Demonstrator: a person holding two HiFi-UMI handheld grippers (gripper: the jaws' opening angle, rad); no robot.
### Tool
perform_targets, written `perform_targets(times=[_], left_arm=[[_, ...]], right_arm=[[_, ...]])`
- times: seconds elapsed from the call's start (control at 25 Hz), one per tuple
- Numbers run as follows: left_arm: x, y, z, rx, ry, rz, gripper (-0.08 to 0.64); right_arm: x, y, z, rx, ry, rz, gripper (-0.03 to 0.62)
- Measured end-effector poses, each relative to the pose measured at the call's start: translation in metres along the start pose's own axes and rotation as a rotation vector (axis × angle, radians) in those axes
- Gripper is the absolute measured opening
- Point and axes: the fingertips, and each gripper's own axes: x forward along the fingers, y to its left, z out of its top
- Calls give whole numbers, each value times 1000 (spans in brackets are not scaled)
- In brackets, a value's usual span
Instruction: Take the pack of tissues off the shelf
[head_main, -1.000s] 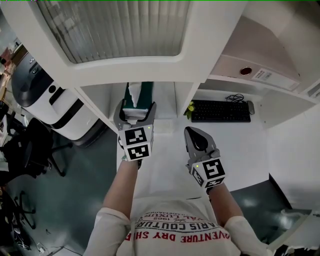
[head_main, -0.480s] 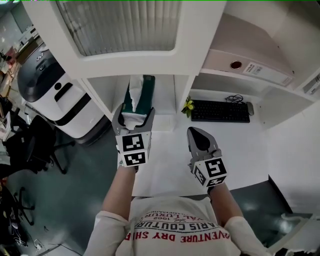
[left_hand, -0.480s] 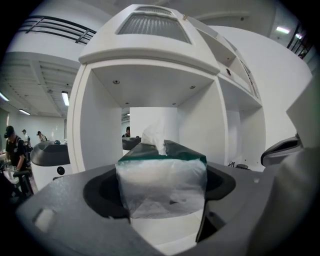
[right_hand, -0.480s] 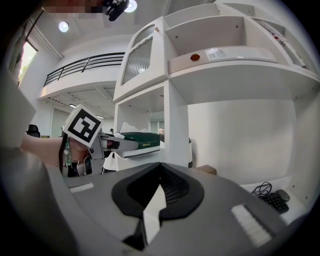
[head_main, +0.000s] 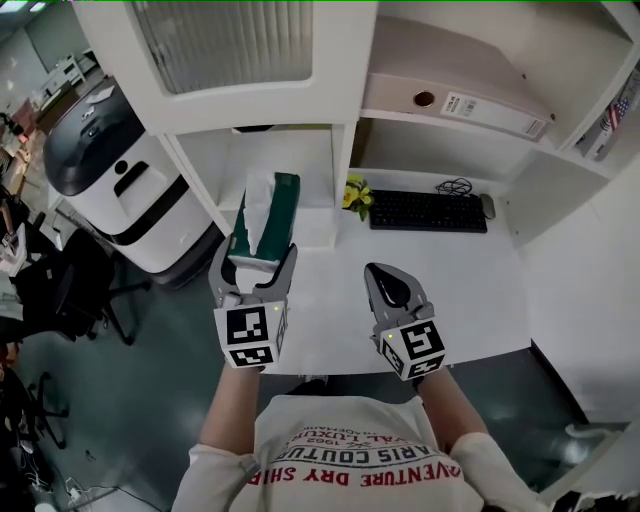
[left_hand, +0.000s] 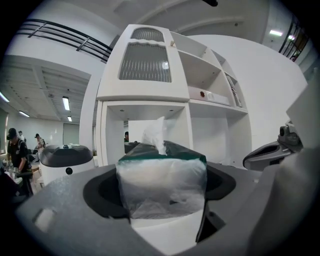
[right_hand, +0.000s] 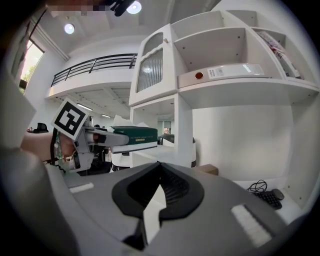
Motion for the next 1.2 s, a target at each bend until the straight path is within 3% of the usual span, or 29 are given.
perform_targets(times=[0.28,0.48,0.8,1.2], left_arm=[[-68,-40,-3,11,-16,-67,423],[-108,-72,-17,86,-3,-126,425],[-152,-87,-39,49,6,-133,425],[-165,-77,-25,58,-49,-108,425]], right_arm=[[-47,15,-1,-12,-28,40,2],[-77,32,-6,2,-51,84,2],[-120,57,-13,-42,-87,145,2],[-133,67,-4,-93,-114,164,2]])
